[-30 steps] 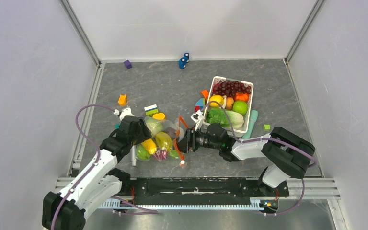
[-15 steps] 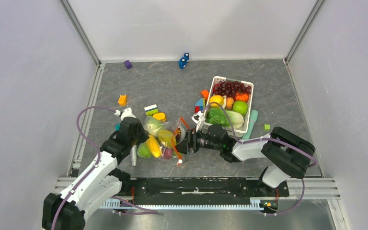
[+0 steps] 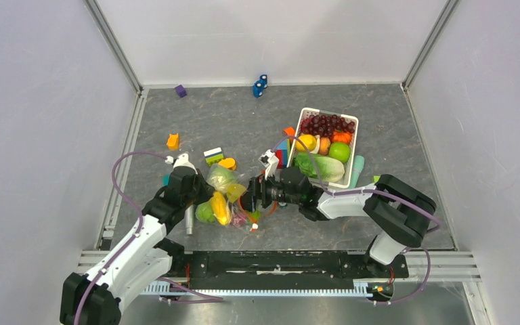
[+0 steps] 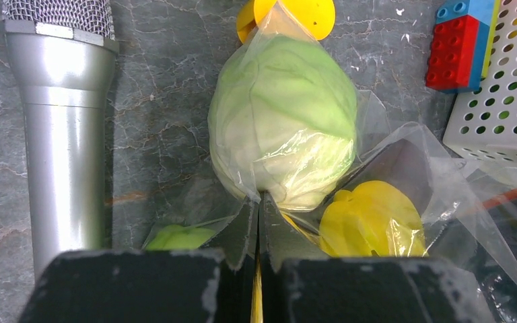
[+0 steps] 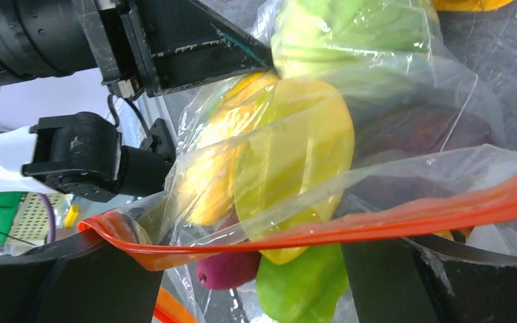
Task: Open the zip-top bag and remove the fake food
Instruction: Pick up the fake fruit from the zipper food storage bag.
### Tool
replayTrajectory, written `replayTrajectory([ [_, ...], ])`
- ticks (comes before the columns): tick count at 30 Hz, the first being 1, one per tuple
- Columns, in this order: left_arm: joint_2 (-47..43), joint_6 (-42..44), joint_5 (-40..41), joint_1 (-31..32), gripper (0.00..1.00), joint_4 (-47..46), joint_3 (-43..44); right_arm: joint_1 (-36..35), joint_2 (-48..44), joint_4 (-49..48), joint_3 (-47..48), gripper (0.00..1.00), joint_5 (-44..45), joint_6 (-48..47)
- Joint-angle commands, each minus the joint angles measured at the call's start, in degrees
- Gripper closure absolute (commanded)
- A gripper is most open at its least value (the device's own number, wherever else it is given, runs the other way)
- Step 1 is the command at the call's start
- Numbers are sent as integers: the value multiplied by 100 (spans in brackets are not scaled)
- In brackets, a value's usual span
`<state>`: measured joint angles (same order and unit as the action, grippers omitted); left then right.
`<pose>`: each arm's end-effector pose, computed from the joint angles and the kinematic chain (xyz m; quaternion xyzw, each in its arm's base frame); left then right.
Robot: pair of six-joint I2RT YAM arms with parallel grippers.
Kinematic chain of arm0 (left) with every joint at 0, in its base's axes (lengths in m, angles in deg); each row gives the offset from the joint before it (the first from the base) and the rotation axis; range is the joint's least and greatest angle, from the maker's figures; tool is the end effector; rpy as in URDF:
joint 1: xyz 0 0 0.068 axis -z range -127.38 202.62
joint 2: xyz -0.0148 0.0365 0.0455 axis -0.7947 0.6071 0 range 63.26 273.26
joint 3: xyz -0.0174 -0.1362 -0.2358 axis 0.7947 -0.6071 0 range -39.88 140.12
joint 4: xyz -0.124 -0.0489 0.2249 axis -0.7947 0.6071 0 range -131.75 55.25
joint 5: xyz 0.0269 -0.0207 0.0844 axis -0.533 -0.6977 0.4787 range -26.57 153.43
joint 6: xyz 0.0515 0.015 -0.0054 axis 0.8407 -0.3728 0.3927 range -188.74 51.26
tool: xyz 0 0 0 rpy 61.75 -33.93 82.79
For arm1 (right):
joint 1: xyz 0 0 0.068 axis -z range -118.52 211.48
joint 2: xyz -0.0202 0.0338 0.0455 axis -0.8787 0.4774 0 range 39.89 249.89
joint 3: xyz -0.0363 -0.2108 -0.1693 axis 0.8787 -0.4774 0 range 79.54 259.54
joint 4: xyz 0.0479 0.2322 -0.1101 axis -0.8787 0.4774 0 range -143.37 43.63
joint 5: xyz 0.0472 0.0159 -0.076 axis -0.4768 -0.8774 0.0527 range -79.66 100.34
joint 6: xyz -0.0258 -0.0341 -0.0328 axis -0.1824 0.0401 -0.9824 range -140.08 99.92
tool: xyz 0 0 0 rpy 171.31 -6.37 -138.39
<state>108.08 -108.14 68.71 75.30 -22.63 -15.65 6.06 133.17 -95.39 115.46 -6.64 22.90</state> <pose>0.1557 -0.0615 0.1997 -0.1508 0.8918 -0.1832 0.3852 0.1741 0.2710 0.1746 -0.1742 0.7721 0.5307 0.3030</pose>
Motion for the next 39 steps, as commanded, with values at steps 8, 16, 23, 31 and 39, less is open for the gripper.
replayTrajectory([
  [8, -28, 85, -356, -5, 98, -118, -81, -203, 348, 1089, 729, 19, 825, -835],
  [16, -73, 37, -263, -1, 98, -84, -85, -224, 304, 1019, 626, 33, 881, -903],
  [23, -193, -5, -35, 0, 98, 85, -59, -224, -193, 924, 324, 42, 902, -937],
  [31, -281, -5, 172, -6, 98, 257, -59, -224, -835, 1018, -147, 44, 1007, -922],
  [39, -329, -23, 263, -6, 98, 295, -85, -224, -1449, 1644, -486, 44, 1275, -1121],
])
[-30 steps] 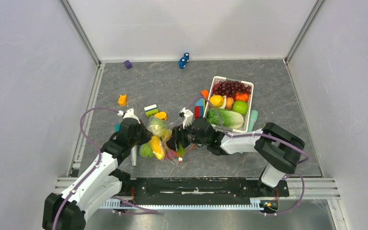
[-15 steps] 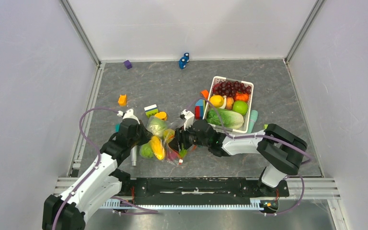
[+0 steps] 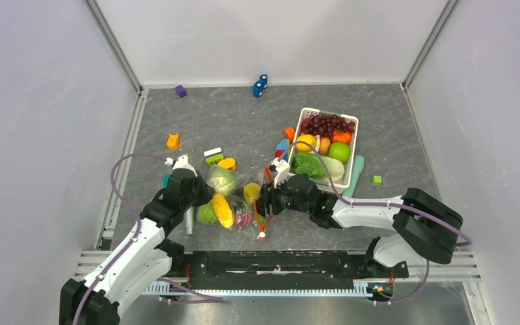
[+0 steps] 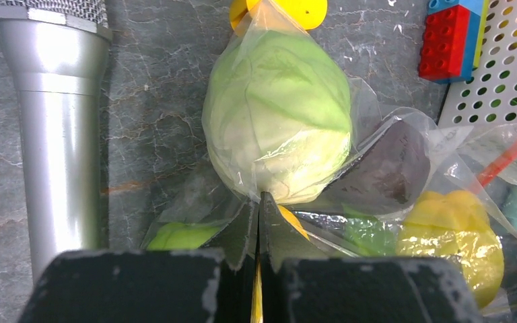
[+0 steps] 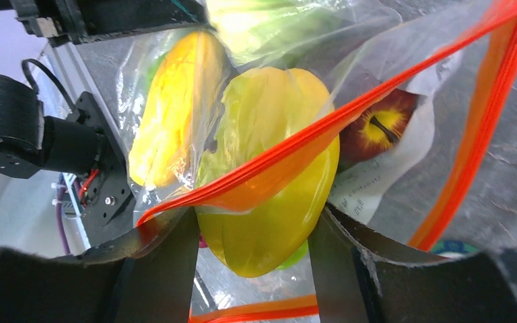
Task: Open the zip-top bag and remove the fake food
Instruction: Pick up the fake fruit from the zipper food storage bag.
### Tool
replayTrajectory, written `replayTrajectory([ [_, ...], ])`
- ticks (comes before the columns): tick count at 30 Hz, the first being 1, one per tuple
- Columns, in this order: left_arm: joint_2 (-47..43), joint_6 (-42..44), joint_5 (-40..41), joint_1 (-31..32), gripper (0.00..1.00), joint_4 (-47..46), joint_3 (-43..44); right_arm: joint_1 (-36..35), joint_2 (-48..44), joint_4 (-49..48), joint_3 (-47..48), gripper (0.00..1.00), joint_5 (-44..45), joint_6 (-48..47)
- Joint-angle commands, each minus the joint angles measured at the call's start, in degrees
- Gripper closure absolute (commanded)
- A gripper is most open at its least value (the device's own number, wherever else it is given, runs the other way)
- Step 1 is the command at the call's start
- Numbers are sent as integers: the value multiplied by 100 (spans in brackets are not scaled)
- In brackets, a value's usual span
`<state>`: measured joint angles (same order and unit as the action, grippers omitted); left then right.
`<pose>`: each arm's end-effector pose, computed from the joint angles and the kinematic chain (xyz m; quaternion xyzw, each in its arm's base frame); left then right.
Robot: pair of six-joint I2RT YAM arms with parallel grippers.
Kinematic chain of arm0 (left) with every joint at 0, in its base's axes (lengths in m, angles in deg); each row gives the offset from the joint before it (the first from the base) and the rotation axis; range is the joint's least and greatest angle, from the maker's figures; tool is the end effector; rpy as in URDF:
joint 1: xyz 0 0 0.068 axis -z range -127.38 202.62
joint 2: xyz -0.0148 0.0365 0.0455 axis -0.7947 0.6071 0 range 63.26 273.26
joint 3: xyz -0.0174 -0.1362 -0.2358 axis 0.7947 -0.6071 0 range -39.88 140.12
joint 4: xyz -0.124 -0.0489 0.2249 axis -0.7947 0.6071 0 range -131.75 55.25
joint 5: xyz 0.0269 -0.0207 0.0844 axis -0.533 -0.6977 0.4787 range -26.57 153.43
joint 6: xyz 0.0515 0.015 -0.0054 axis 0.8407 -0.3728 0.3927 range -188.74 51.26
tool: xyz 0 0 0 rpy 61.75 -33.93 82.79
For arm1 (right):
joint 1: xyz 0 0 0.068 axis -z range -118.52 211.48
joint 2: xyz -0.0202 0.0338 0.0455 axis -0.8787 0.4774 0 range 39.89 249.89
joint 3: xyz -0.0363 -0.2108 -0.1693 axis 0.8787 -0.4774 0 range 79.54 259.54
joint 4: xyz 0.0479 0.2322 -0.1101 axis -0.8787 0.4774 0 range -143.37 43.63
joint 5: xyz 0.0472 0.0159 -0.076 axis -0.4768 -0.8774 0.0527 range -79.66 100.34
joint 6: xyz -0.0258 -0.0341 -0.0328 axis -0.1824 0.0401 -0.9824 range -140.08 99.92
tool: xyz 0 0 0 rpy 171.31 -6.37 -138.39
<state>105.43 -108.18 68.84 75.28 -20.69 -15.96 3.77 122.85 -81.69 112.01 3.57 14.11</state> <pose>0.1494 -0.0587 0.2017 -0.1517 0.8901 -0.1841 0.3883 0.1519 0.2483 0.1834 -0.2011 0.8043 0.4344 0.3521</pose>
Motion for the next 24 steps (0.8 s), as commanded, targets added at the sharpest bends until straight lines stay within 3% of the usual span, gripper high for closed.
replayTrajectory([
  [1, -61, -14, 263, -6, 98, 100, -54, 6, -486, 396, -176, 44, 322, -296],
  [13, 7, -14, 259, -5, 98, 74, -37, 6, -710, 551, -689, 40, 418, -495],
  [20, 63, 1, 121, -4, 98, -11, -37, 6, -719, 338, -882, 24, 416, -519],
  [24, 92, 13, 81, -7, 98, -40, -37, 6, -718, 283, -892, 26, 467, -528],
])
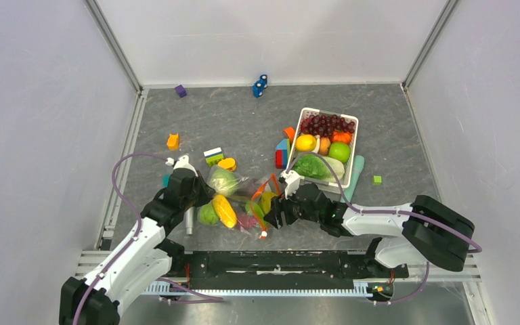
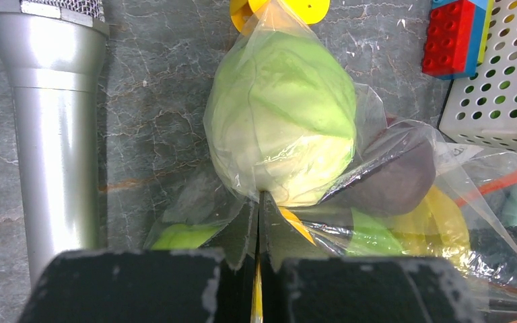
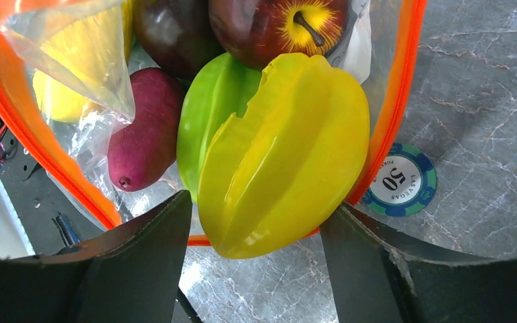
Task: Open the zip-top bag and remove the fake food
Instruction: Pick up the fake fruit from the zipper food storage bag.
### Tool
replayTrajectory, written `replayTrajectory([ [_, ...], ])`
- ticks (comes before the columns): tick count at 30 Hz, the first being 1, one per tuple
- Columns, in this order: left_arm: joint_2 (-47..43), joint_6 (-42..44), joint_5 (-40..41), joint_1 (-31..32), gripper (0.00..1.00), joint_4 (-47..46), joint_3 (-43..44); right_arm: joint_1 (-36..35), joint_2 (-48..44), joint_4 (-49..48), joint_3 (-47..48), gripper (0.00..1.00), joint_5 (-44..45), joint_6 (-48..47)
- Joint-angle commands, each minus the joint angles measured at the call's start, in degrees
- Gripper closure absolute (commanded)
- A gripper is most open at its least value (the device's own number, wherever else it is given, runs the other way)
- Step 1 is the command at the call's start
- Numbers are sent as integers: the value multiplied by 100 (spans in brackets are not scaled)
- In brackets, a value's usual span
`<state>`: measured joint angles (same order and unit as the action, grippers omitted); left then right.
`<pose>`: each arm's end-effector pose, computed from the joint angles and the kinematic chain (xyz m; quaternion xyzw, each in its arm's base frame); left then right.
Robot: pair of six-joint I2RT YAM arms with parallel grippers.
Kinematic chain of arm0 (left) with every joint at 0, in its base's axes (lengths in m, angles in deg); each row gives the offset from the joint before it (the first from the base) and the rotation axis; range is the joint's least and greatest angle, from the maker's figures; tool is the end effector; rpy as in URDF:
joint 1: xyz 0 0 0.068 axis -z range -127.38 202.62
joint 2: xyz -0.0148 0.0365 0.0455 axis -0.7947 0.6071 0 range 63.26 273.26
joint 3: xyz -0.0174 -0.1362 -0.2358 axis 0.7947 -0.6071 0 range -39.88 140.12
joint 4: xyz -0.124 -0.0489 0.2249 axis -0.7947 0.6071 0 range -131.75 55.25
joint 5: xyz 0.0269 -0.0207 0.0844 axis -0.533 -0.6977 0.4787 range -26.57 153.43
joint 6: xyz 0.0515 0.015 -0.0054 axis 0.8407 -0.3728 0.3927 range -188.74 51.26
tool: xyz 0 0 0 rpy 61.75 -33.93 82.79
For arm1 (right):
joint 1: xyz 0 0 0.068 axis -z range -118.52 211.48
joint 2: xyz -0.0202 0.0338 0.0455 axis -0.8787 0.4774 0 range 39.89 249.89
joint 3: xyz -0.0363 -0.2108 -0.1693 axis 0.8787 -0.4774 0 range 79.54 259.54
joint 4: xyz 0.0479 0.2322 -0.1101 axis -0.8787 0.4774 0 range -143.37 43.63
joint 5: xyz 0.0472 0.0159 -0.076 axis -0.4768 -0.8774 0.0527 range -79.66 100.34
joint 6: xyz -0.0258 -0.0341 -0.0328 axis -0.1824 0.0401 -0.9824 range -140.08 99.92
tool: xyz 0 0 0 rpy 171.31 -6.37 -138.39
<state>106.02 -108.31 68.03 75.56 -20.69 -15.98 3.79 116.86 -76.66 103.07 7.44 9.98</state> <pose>0.1497 -0.0603 0.2001 -0.1477 0.8933 -0.1884 0.3804 0.1317 0.2117 0.1547 -0.2191 0.8383 0.3615 0.3443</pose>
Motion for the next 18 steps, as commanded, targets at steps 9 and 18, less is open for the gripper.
replayTrajectory([
  [9, 55, 26, 98, -30, 98, -89, -61, 12, -195, -135, 45, 12, 424, -73],
  [18, 37, 6, 19, -38, 98, -133, -87, 48, 126, -90, 521, 21, 598, 153],
])
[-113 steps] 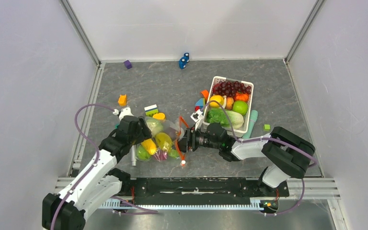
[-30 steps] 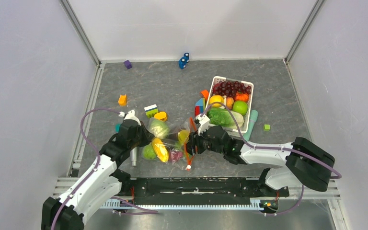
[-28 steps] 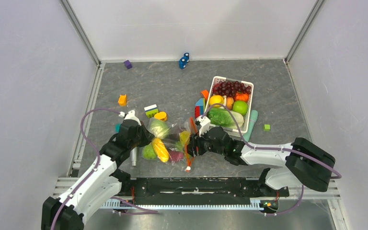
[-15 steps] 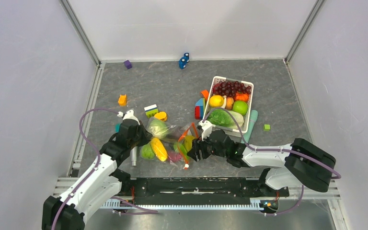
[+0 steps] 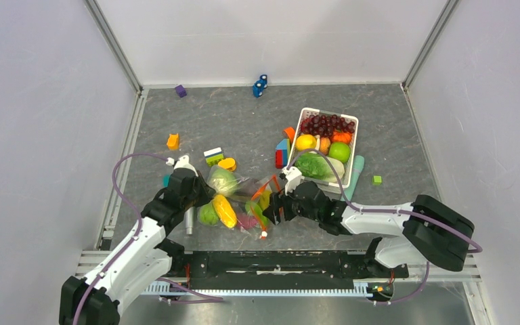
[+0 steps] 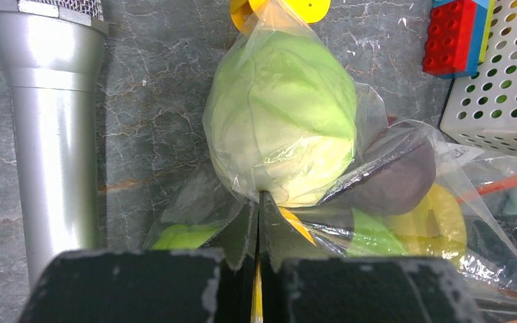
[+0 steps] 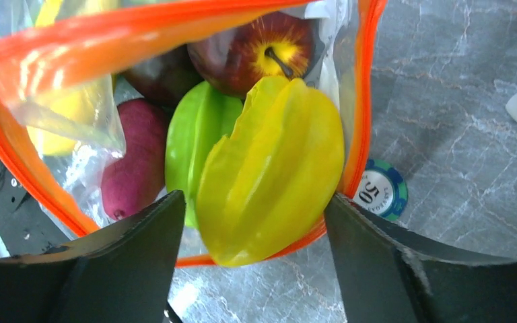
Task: Open the zip-top bag and remove the fake food
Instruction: Pick up the fake fruit from the zipper food storage bag.
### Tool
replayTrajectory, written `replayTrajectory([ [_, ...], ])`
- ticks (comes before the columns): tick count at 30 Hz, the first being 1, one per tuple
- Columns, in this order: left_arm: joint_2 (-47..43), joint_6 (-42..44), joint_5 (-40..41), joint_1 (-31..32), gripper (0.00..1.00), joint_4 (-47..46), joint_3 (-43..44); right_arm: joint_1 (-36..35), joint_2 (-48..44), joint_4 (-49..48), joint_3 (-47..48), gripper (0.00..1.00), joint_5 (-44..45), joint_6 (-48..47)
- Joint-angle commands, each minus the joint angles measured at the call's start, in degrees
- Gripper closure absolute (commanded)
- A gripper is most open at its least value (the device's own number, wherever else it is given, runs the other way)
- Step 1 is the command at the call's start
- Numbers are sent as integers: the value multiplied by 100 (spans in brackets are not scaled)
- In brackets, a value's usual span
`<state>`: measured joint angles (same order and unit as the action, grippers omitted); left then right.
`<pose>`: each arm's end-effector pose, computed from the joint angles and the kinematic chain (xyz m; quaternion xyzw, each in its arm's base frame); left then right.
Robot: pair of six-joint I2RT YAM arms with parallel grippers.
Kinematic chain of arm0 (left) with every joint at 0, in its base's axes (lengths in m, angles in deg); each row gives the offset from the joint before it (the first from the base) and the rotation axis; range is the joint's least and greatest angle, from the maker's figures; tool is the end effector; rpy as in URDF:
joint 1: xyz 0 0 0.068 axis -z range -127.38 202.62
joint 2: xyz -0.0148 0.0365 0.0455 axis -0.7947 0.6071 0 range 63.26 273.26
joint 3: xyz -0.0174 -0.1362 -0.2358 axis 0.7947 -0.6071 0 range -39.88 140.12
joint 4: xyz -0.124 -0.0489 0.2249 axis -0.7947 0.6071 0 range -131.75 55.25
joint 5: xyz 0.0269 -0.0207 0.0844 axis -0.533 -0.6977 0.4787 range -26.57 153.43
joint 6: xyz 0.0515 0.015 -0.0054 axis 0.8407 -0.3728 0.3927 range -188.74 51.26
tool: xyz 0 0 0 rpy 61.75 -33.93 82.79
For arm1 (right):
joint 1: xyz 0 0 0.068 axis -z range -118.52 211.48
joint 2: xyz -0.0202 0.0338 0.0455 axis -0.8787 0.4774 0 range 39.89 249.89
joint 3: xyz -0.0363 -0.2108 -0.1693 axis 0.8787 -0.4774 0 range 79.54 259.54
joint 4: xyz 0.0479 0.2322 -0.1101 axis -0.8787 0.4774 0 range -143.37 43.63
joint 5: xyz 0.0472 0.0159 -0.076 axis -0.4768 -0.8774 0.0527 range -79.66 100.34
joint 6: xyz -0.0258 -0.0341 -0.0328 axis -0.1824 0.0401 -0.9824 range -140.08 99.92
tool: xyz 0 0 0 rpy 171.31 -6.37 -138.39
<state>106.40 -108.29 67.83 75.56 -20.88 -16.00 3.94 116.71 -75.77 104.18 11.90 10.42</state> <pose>0.1504 -0.0607 0.1993 -0.1469 0.8943 -0.1888 0.3782 0.1363 0.2126 0.1594 -0.1955 0.8426 0.3401 0.3689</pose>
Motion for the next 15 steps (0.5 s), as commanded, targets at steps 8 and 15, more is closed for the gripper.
replayTrajectory([
  [8, -7, -10, 0, -39, 98, -135, -127, 38, 169, -143, 526, 37, 134, 169],
  [15, 29, -49, 28, -39, 98, -187, -138, 41, -465, 262, 359, 51, 275, 22],
])
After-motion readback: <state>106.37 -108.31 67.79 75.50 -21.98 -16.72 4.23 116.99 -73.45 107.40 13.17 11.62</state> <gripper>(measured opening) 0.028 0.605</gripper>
